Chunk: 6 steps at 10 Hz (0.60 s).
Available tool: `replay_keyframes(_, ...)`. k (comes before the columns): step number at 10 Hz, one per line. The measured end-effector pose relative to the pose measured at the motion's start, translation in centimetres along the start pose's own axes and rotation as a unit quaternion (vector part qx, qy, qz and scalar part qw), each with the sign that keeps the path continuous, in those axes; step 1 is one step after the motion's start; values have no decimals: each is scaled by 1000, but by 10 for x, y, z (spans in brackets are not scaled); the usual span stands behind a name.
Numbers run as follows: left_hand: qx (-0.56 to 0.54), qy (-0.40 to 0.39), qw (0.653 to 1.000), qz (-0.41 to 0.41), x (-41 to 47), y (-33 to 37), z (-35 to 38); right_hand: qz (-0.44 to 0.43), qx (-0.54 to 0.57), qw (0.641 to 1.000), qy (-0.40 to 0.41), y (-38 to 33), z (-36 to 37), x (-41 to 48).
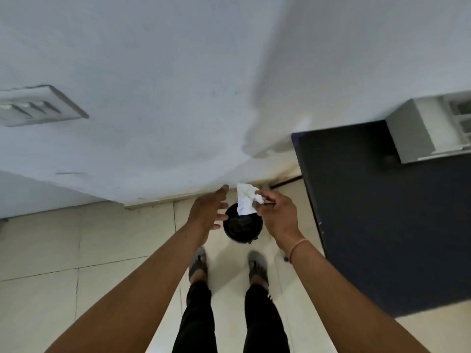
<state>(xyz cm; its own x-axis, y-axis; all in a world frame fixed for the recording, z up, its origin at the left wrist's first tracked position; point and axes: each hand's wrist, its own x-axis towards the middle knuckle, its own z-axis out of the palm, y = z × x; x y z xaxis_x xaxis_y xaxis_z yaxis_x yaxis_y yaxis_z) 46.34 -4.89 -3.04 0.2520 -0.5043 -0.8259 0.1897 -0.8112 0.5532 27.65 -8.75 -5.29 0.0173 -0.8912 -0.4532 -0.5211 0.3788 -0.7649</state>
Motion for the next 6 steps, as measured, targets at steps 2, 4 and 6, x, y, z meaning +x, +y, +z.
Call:
replay_keyframes(2, 78, -20, 997, -20, 119, -42, 14, 101, -24, 994, 32, 80, 73, 49)
replay_keyframes(4, 121, -12, 992, -46, 220, -93, 22, 205, -64, 974, -71, 156, 136, 108)
replay_keyframes(6, 160, 11, 985, -58, 293, -150, 24, 238, -69, 964, -93, 219, 186, 153)
